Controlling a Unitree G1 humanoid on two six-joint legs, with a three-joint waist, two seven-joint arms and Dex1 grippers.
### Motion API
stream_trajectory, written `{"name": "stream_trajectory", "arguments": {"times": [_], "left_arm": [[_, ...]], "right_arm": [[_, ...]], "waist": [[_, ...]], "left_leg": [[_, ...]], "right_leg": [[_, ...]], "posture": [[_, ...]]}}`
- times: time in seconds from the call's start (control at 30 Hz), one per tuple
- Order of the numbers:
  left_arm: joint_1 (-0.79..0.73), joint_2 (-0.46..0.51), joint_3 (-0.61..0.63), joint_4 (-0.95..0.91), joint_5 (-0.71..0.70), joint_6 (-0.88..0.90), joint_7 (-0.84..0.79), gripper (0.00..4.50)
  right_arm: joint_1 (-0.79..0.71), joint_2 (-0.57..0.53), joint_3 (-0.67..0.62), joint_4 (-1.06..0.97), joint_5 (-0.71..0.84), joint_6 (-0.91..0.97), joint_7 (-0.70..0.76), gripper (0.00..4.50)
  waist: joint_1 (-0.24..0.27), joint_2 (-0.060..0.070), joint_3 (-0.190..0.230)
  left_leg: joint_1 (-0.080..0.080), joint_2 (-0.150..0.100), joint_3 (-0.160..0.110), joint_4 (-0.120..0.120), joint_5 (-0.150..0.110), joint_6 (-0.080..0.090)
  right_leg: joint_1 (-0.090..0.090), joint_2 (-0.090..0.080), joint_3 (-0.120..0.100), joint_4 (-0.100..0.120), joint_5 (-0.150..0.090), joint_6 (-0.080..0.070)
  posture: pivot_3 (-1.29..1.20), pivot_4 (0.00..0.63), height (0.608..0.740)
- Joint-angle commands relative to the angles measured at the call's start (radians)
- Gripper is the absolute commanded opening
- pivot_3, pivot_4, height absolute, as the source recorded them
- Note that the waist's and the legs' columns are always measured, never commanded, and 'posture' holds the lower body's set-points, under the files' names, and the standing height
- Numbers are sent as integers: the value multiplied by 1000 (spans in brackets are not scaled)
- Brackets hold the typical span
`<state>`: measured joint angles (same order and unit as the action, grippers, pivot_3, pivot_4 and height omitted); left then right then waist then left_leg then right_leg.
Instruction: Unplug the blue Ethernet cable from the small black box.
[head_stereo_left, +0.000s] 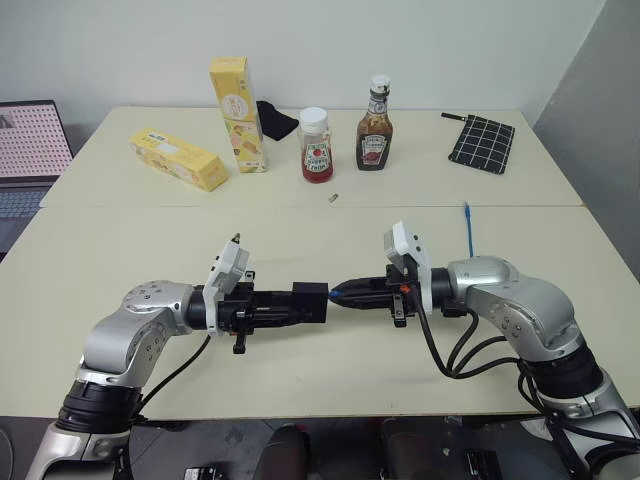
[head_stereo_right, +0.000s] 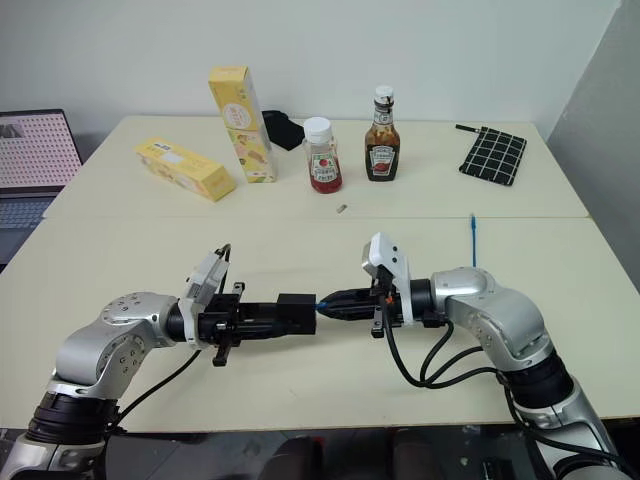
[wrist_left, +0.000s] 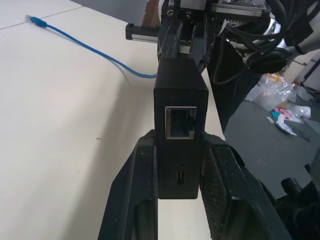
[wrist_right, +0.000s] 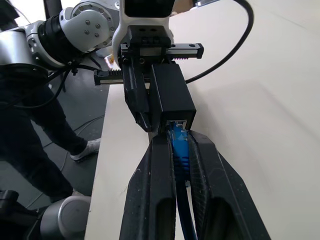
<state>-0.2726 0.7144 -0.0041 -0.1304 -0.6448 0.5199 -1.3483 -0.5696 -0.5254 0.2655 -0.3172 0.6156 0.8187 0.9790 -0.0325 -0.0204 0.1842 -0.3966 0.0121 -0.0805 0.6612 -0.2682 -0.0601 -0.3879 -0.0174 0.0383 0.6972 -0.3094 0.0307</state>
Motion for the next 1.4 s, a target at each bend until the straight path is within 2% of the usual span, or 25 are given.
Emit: {"name": "stream_trajectory", "arguments": {"times": [0.03, 0.23, 0.33, 0.53, 0.67, 0.73, 0.77, 0.97, 1.1, 1.23, 1.4], "left_arm": [[22, 19, 24, -8, -6, -18, -18, 778], [57, 22, 66, 24, -6, -22, 16, 778], [66, 15, 105, -8, -42, 16, 57, 778], [86, 2, 141, -36, -32, 45, 172, 778], [70, -24, 136, -39, -15, 52, 253, 778], [58, -41, 137, -34, 5, 33, 292, 778], [55, -45, 137, -34, 13, 23, 301, 778], [47, -64, 149, -4, 55, 1, 390, 778], [52, -122, 163, 51, 147, -156, 480, 778], [15, -209, 192, 191, 310, -427, 662, 778], [-39, -262, 188, 441, 488, -748, 838, 778]], "right_arm": [[-15, -43, -32, 36, 12, 10, 49, 90], [11, -112, -60, 81, -7, -13, 83, 78], [28, -102, -80, 108, -33, -50, 46, 78], [-38, 102, -90, 387, -309, -335, -304, 77], [-71, 191, -92, 539, -448, -486, -475, 77], [-74, 204, -87, 570, -484, -525, -498, 807], [-70, 205, -84, 568, -490, -526, -489, 928], [-43, 165, -103, 470, -460, -497, -394, 2316], [11, 59, -85, 232, -300, -430, -123, 3380], [20, -7, -31, 58, -263, -346, -40, 3380], [-43, 29, 42, 55, -339, -335, -78, 3380]], "waist": [[0, 0, 0], [0, 0, 0], [0, 0, 0], [-4, 0, 0], [-5, 0, 0], [0, 0, 0], [2, 0, 0], [-1, 0, 0], [1, 1, 0], [3, 0, 0], [0, 0, 0]], "left_leg": [[0, 0, 0, 0, 0, 0], [0, 0, 0, 0, 0, 0], [0, 0, 0, 0, 0, 0], [1, 0, 1, 0, 0, 0], [0, 0, 1, 0, 0, 0], [-1, 0, 1, 0, 0, 0], [-1, 0, 1, 0, 0, 0], [-1, 0, 1, 0, 0, 0], [-1, 0, 1, 0, 0, 0], [-1, 0, 0, 0, 0, 0], [0, -2, 0, 0, 0, 0]], "right_leg": [[0, 0, 0, 0, 0, 0], [0, 0, 0, 0, 0, 0], [0, 0, 0, 0, 0, 0], [0, 0, 1, 1, 0, 0], [-1, 0, 1, 1, 0, 0], [-1, -1, 1, 0, 0, 0], [-2, -1, 1, 0, 0, 0], [-1, -1, 1, 0, 0, 0], [-1, -1, 1, 0, 0, 0], [-1, -2, 0, 0, 0, 0], [-1, -1, 0, 1, 0, 0]], "posture": [[0, 150, 740], [0, 150, 740], [0, 150, 740], [0, 150, 740], [0, 150, 740], [0, 150, 740], [0, 150, 740], [0, 150, 740], [0, 150, 740], [0, 150, 740], [0, 150, 740]]}}
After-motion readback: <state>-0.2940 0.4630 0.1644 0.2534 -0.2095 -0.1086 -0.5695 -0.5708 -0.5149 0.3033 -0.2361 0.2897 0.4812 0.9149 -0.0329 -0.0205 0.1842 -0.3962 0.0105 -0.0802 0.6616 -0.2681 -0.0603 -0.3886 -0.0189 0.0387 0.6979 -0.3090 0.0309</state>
